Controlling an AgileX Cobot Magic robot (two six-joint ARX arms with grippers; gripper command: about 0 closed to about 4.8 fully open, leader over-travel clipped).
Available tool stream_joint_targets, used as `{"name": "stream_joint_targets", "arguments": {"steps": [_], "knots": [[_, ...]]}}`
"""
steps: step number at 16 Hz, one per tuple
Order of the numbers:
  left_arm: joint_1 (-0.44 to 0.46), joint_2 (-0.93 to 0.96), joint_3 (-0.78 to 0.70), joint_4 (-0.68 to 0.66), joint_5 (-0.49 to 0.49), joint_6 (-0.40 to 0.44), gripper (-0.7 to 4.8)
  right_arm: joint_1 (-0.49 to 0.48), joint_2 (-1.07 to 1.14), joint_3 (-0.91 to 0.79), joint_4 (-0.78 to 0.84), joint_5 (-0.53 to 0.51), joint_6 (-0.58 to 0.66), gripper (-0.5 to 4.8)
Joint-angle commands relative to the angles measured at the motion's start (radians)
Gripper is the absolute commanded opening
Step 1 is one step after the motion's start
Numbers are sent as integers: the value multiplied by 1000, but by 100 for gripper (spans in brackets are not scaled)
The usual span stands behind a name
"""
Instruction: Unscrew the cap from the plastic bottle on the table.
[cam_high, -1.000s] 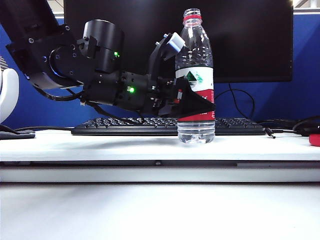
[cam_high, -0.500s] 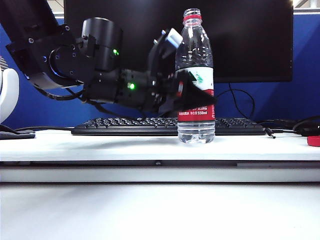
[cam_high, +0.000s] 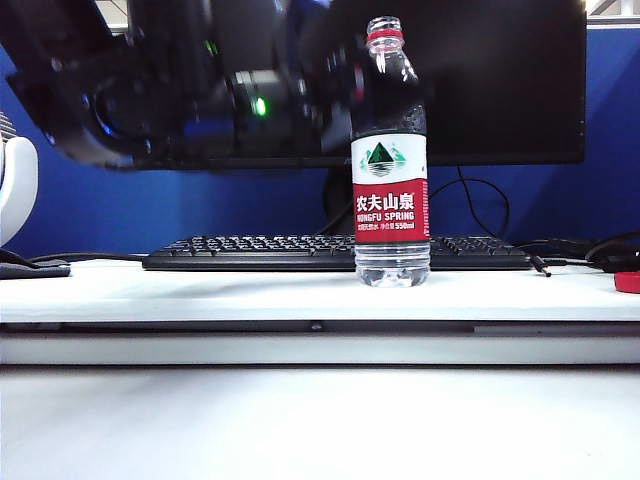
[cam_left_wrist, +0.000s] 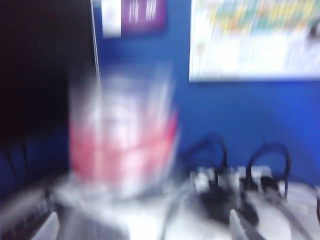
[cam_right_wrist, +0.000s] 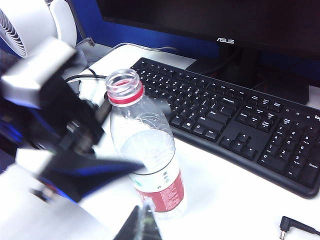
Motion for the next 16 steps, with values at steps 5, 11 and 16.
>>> {"name": "stream_joint_targets", "arguments": {"steps": [5, 11, 16], "knots": [[0, -100, 2, 89, -2, -3, 479, 0, -2, 3, 21, -8, 20, -1], [47, -296, 2, 61, 8, -34, 23, 0, -2, 3, 27, -7, 19, -1], [150, -802, -1, -971, -423, 276, -5, 0, -5, 3, 24, -7, 19, -1]]}}
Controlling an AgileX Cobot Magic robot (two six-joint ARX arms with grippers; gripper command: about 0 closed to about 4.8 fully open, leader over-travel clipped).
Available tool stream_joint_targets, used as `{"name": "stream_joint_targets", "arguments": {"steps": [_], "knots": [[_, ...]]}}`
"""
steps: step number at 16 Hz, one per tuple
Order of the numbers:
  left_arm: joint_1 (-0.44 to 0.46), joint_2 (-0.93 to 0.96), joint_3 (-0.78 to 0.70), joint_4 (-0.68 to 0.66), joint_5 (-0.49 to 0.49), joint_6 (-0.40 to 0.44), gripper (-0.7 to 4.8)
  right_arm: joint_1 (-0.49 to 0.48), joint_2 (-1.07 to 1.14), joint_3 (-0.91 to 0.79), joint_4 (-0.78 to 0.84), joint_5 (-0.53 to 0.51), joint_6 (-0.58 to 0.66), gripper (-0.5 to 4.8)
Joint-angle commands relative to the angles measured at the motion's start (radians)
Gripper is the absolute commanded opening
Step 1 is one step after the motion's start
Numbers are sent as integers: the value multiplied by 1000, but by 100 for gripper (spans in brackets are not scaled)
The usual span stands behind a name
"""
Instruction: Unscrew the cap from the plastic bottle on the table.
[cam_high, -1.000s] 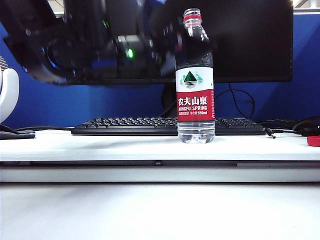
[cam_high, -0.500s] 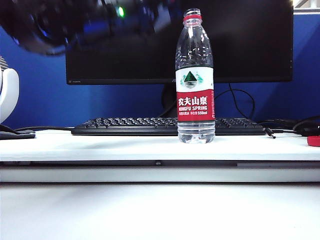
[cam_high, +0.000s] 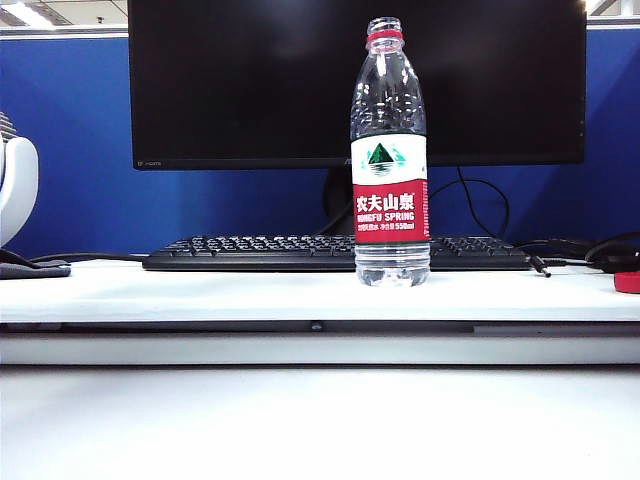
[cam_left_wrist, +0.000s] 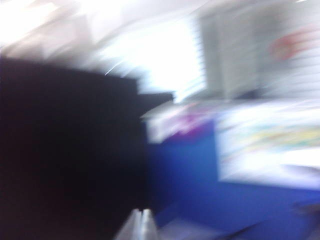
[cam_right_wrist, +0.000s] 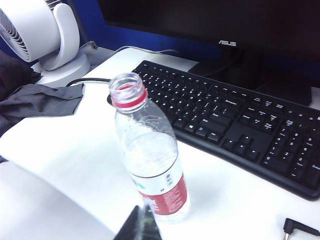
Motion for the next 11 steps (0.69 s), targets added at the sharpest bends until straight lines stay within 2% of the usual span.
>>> {"name": "stream_joint_targets", "arguments": {"steps": [1, 2, 4, 6, 7, 9, 11], "knots": [[-4, -205, 0, -564, -333, 346, -5, 0, -5, 3, 14, -2, 4, -1], [-3, -249, -5, -621, -332, 344, -5, 0, -5, 3, 13, -2, 4, -1], [-5, -337, -50, -644, -317, 317, -5, 0, -5, 3, 11, -2, 3, -1], [-5, -444, -147, -646, -246, 239, -5, 0, -29, 1, 12, -2, -27, -1], [-4, -489, -189, -652, -246, 236, -5, 0, -45, -3, 17, -2, -27, -1], [-4, -624, -293, -662, -251, 168, -5, 0, -146, -69, 72, 2, -26, -1], [-4, -752, -377, -661, -313, 129, -5, 0, -295, -179, 131, 2, -14, -1]]}}
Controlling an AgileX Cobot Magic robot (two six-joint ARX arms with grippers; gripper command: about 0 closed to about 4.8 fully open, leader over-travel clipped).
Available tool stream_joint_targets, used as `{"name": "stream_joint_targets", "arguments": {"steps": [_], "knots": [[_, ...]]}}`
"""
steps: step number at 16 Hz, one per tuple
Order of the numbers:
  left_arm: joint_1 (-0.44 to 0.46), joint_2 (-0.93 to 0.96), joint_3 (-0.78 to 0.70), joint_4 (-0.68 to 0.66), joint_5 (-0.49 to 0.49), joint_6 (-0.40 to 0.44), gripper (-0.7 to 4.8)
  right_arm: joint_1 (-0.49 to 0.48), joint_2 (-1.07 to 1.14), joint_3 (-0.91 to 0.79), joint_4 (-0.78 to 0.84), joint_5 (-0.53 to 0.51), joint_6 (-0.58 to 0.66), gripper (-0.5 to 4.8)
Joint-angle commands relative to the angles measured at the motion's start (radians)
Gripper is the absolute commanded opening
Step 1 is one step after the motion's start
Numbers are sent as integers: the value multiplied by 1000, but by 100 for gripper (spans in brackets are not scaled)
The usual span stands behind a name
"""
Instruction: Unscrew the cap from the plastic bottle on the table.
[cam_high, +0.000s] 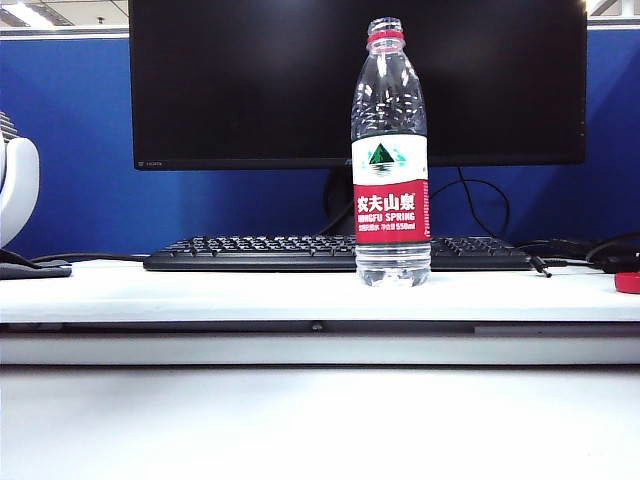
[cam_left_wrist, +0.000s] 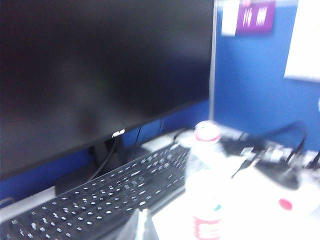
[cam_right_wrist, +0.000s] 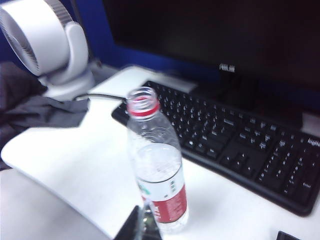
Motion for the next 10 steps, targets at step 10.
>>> {"name": "stream_joint_targets", "arguments": {"steps": [10], "knots": [[1, -602, -427, -29, -89, -313, -5, -2, -635, -480, 132, 143, 211, -1]]}}
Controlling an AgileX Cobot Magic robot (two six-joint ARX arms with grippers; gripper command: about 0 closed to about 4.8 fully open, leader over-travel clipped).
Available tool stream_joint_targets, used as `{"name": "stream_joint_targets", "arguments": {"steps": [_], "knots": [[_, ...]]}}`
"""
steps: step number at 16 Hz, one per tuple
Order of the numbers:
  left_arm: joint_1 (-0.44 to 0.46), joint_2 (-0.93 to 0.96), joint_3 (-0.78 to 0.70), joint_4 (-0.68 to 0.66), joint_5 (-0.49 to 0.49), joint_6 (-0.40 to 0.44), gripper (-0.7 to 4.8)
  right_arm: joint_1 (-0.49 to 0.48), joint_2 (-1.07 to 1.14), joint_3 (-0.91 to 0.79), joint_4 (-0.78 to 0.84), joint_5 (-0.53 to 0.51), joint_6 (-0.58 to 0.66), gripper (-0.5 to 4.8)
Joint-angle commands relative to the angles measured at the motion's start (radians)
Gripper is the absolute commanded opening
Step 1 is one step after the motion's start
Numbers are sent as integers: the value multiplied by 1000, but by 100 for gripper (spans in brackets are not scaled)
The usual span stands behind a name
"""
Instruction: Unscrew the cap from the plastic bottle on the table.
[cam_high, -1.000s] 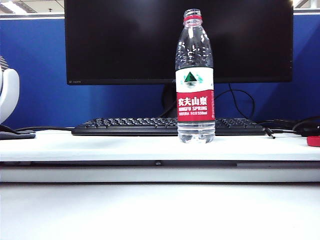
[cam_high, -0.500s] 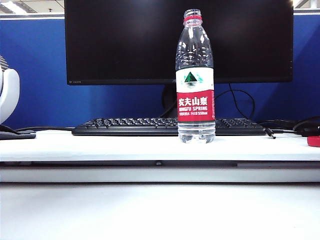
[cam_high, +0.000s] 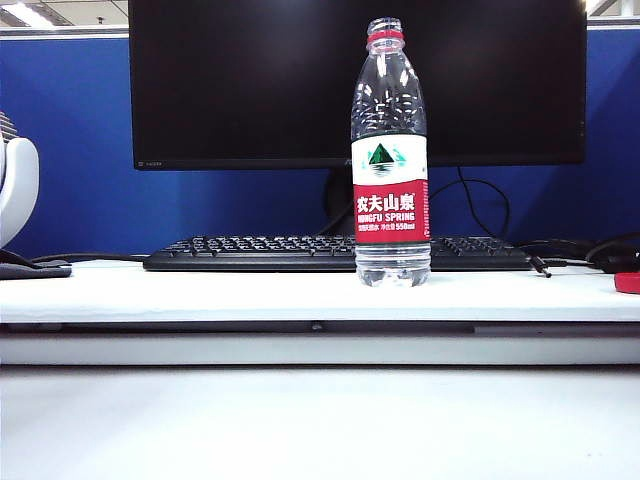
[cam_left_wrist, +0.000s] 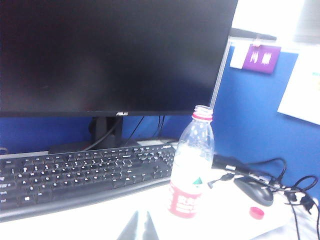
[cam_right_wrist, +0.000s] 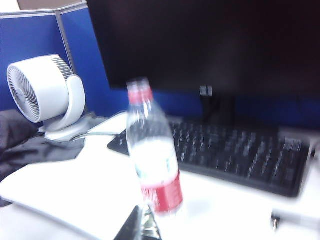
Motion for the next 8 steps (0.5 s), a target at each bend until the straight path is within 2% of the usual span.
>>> {"name": "stream_joint_targets", "arguments": {"steps": [1, 6, 8], "knots": [[1, -77, -59, -8, 2, -49, -5, -2, -30, -57, 27, 50, 73, -1], [1, -76, -147, 11, 5, -92, -5, -2, -34, -108, 47, 84, 90, -1], [1, -76, -174, 21, 1, -92, -5, -2, -34, -196, 147, 113, 177, -1]]}}
